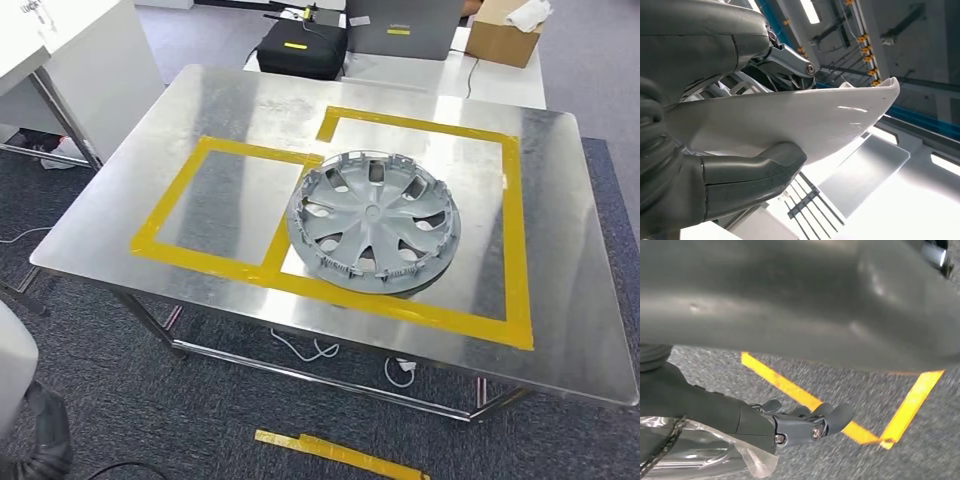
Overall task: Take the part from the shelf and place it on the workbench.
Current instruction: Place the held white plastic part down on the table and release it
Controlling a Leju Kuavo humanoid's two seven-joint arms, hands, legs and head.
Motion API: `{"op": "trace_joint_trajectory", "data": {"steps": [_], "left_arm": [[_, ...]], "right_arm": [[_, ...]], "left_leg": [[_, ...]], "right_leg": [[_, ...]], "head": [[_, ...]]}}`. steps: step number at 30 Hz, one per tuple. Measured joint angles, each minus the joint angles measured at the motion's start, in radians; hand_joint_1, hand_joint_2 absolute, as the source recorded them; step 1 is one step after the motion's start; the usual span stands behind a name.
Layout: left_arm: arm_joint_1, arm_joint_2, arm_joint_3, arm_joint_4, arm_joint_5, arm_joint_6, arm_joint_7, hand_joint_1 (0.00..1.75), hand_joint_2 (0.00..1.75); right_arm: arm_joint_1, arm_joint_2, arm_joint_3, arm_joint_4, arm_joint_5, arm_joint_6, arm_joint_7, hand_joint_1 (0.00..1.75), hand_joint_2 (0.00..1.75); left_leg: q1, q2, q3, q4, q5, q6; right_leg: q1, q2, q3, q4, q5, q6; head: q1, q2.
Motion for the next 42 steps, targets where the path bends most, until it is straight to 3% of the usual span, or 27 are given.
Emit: {"op": "trace_joint_trajectory", "data": {"steps": [1,3,5,7,8,9,11,12,15,18,21,22,23,24,25,27,29,31,33,36,37,38,39,41,42], "left_arm": [[0.000,0.000,0.000,0.003,-0.005,0.000,0.000,1.75,1.75],[0.001,0.001,-0.001,0.010,-0.013,0.000,0.000,1.75,1.75],[0.001,0.001,-0.002,0.021,-0.024,0.000,0.005,1.75,1.75],[0.001,0.008,-0.008,0.034,-0.051,0.000,0.035,1.75,1.75],[0.000,0.016,-0.016,0.042,-0.070,0.000,0.066,1.75,1.75],[-0.002,0.030,-0.027,0.050,-0.092,-0.001,0.103,1.75,1.75],[-0.008,0.065,-0.053,0.066,-0.127,-0.004,0.186,1.75,1.75],[-0.014,0.083,-0.066,0.075,-0.137,-0.006,0.221,1.75,1.75],[-0.023,0.131,-0.102,0.094,-0.145,-0.011,0.282,1.75,1.75],[-0.035,0.165,-0.131,0.098,-0.145,-0.010,0.305,1.75,1.75],[-0.040,0.189,-0.154,0.102,-0.148,-0.008,0.319,1.75,1.75],[-0.040,0.195,-0.159,0.104,-0.148,-0.008,0.322,1.75,1.75],[-0.041,0.201,-0.164,0.106,-0.149,-0.008,0.324,1.75,1.75],[-0.042,0.206,-0.168,0.107,-0.149,-0.008,0.325,1.75,1.75],[-0.042,0.211,-0.172,0.108,-0.149,-0.008,0.326,1.75,1.75],[-0.043,0.218,-0.178,0.110,-0.150,-0.007,0.326,1.75,1.75],[-0.045,0.226,-0.182,0.111,-0.153,-0.006,0.330,1.75,1.75],[-0.046,0.235,-0.185,0.112,-0.159,-0.006,0.341,1.75,1.75],[-0.048,0.246,-0.185,0.113,-0.167,-0.008,0.355,1.75,1.75],[-0.051,0.264,-0.184,0.117,-0.183,-0.026,0.385,1.75,1.75],[-0.052,0.270,-0.183,0.120,-0.186,-0.035,0.395,1.75,1.75],[-0.052,0.276,-0.181,0.123,-0.189,-0.045,0.405,1.75,1.75],[-0.054,0.282,-0.178,0.126,-0.194,-0.058,0.415,1.75,1.75],[-0.057,0.293,-0.166,0.132,-0.209,-0.091,0.439,1.75,1.75],[-0.059,0.299,-0.157,0.137,-0.217,-0.108,0.449,1.75,1.75]], "right_arm": [[-0.002,0.001,-0.001,-0.003,-0.002,0.000,0.000,0.00,0.00],[-0.006,0.001,-0.004,-0.008,-0.006,0.002,0.002,0.00,0.00],[-0.008,0.002,-0.006,-0.012,-0.009,0.004,0.005,0.00,0.00],[-0.007,0.002,-0.012,-0.017,-0.012,0.007,0.010,0.00,0.00],[-0.007,0.003,-0.016,-0.020,-0.013,0.009,0.013,0.00,0.00],[-0.008,0.004,-0.021,-0.022,-0.014,0.012,0.016,0.00,0.00],[-0.010,0.006,-0.029,-0.027,-0.018,0.016,0.021,0.00,0.00],[-0.013,0.006,-0.034,-0.030,-0.020,0.017,0.024,0.00,0.00],[-0.018,0.006,-0.049,-0.036,-0.026,0.020,0.031,0.00,0.00],[-0.021,0.006,-0.058,-0.041,-0.028,0.022,0.032,0.00,0.00],[-0.027,0.005,-0.066,-0.044,-0.029,0.022,0.032,0.00,0.00],[-0.026,0.005,-0.068,-0.044,-0.030,0.023,0.032,0.00,0.00],[-0.025,0.005,-0.071,-0.044,-0.031,0.023,0.032,0.00,0.00],[-0.024,0.005,-0.074,-0.045,-0.031,0.023,0.032,0.00,0.00],[-0.024,0.005,-0.076,-0.046,-0.031,0.023,0.032,0.00,0.00],[-0.027,0.004,-0.079,-0.048,-0.031,0.023,0.032,0.00,0.00],[-0.031,0.003,-0.079,-0.050,-0.031,0.023,0.032,0.00,0.00],[-0.032,0.003,-0.080,-0.051,-0.031,0.023,0.032,0.00,0.00],[-0.032,0.003,-0.080,-0.051,-0.030,0.024,0.032,0.00,0.00],[-0.035,0.003,-0.081,-0.051,-0.023,0.025,0.032,0.00,0.00],[-0.035,0.003,-0.081,-0.051,-0.019,0.026,0.032,0.00,0.00],[-0.035,0.003,-0.081,-0.050,-0.016,0.026,0.032,0.00,0.00],[-0.035,0.003,-0.081,-0.049,-0.014,0.026,0.032,0.00,0.00],[-0.036,0.002,-0.081,-0.046,-0.012,0.028,0.032,0.00,0.00],[-0.038,0.002,-0.081,-0.044,-0.011,0.030,0.031,0.00,0.00]], "left_leg": [[0.001,0.001,-0.010,0.028,0.012,-0.006],[0.003,0.002,-0.066,0.128,0.021,-0.019],[0.010,0.003,-0.143,0.231,-0.024,-0.030],[0.017,0.003,-0.200,0.272,-0.070,-0.036],[0.019,0.003,-0.213,0.257,-0.061,-0.037],[0.020,0.003,-0.214,0.217,-0.024,-0.038],[0.021,-0.005,-0.202,0.106,0.080,-0.038],[0.019,-0.010,-0.198,0.067,0.101,-0.035],[0.014,-0.016,-0.198,0.042,0.110,-0.017],[0.017,-0.002,-0.184,0.025,0.128,0.002],[0.012,0.016,-0.177,0.021,0.121,0.017],[0.009,0.021,-0.174,0.022,0.118,0.020],[0.005,0.025,-0.170,0.022,0.114,0.023],[0.002,0.028,-0.164,0.022,0.110,0.024],[-0.001,0.032,-0.156,0.022,0.105,0.024],[-0.007,0.039,-0.143,0.023,0.094,0.021],[-0.010,0.049,-0.138,0.023,0.089,0.013],[-0.009,0.057,-0.136,0.022,0.086,0.004],[-0.008,0.044,-0.145,0.052,0.062,-0.008],[0.005,0.025,-0.222,0.218,-0.021,-0.028],[0.009,0.025,-0.247,0.266,-0.034,-0.032],[0.014,0.025,-0.259,0.284,-0.028,-0.035],[0.017,0.025,-0.253,0.263,-0.001,-0.037],[0.022,0.024,-0.199,0.139,0.074,-0.039],[0.022,0.023,-0.172,0.077,0.097,-0.037]], "right_leg": [[-0.002,0.001,0.011,-0.007,-0.003,-0.006],[-0.008,0.003,0.040,-0.026,-0.012,-0.017],[-0.010,0.005,0.069,-0.041,-0.025,-0.023],[-0.012,0.010,0.093,-0.045,-0.042,-0.021],[-0.013,0.015,0.106,-0.046,-0.051,-0.019],[-0.015,0.021,0.118,-0.046,-0.060,-0.015],[-0.018,0.032,0.136,-0.046,-0.076,-0.005],[-0.020,0.037,0.140,-0.047,-0.082,0.002],[-0.020,0.050,0.135,-0.050,-0.093,0.022],[-0.017,0.032,0.125,-0.015,-0.125,0.033],[-0.012,0.011,0.022,0.167,-0.206,0.033],[-0.011,0.011,-0.009,0.212,-0.212,0.031],[-0.010,0.010,-0.022,0.222,-0.198,0.028],[-0.008,0.008,-0.016,0.193,-0.163,0.023],[-0.004,0.001,0.007,0.131,-0.118,0.015],[0.007,-0.027,0.059,0.013,-0.060,-0.002],[0.014,-0.040,0.080,-0.030,-0.052,-0.010],[0.011,-0.027,0.086,-0.039,-0.046,-0.014],[0.003,-0.018,0.090,-0.048,-0.040,-0.020],[-0.002,-0.007,0.092,-0.052,-0.039,-0.023],[-0.002,-0.003,0.093,-0.052,-0.040,-0.023],[-0.003,0.000,0.094,-0.052,-0.040,-0.022],[-0.004,0.003,0.096,-0.052,-0.041,-0.021],[-0.006,0.008,0.101,-0.052,-0.044,-0.016],[-0.005,0.011,0.102,-0.050,-0.046,-0.012]], "head": [[0.001,0.000],[0.000,0.000],[-0.001,0.000],[-0.001,0.000],[0.000,0.000],[0.000,0.000],[-0.001,0.000],[-0.002,0.000],[-0.003,0.000],[-0.001,0.000],[-0.001,0.000],[-0.001,0.000],[-0.001,0.000],[-0.001,0.000],[-0.001,0.000],[-0.002,0.000],[-0.002,0.000],[-0.002,0.000],[-0.005,0.000],[-0.008,0.000],[-0.007,0.000],[-0.007,0.000],[-0.007,0.000],[-0.007,0.000],[-0.007,0.000]]}}
